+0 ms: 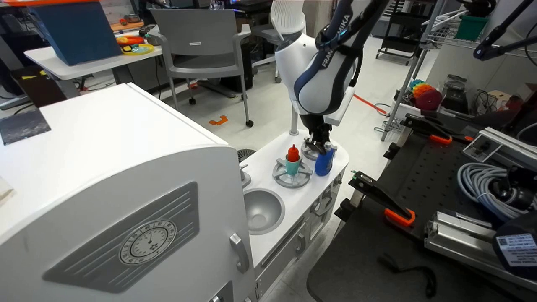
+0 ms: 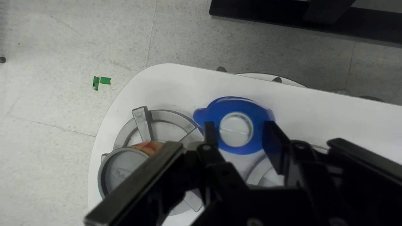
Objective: Move the blue bottle
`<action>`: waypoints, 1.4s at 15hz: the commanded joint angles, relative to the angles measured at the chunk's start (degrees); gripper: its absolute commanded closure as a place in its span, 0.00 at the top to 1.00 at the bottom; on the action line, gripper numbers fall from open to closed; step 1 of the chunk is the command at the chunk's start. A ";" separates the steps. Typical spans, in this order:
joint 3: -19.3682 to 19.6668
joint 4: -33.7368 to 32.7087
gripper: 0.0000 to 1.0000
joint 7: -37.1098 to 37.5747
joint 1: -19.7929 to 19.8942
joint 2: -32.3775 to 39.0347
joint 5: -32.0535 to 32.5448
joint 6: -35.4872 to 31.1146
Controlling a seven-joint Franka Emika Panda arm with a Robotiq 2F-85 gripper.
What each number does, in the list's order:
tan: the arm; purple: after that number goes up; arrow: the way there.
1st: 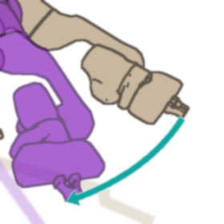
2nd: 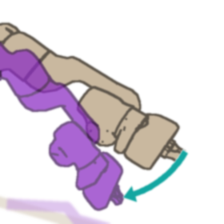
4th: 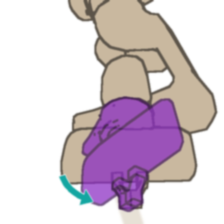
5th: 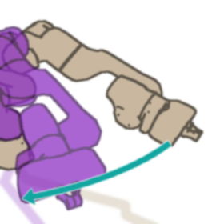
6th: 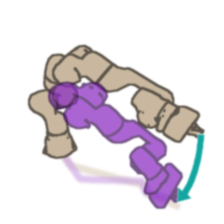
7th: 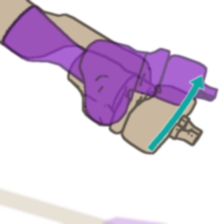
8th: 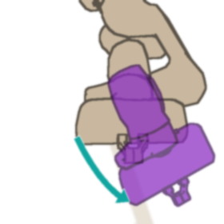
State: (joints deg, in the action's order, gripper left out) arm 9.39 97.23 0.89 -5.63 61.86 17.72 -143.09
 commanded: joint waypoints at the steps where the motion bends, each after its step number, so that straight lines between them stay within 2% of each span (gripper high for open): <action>1: 1.22 -1.66 0.12 1.63 -1.32 1.50 0.82 -0.96; 4: 0.11 -0.01 0.04 1.58 -0.76 -1.83 -0.27 -1.68; 5: -0.07 0.61 0.07 1.70 -0.67 -2.64 -0.42 -2.25; 11: -0.90 5.18 0.07 0.60 0.96 -10.18 -1.50 -8.27; 15: -1.43 2.00 0.07 -0.84 2.59 -9.90 -1.70 -8.74; 21: -2.32 -7.44 0.07 -1.51 4.06 -3.72 -2.17 -8.56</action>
State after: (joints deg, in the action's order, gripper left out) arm 8.24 95.50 1.22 -2.79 54.20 17.10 -150.75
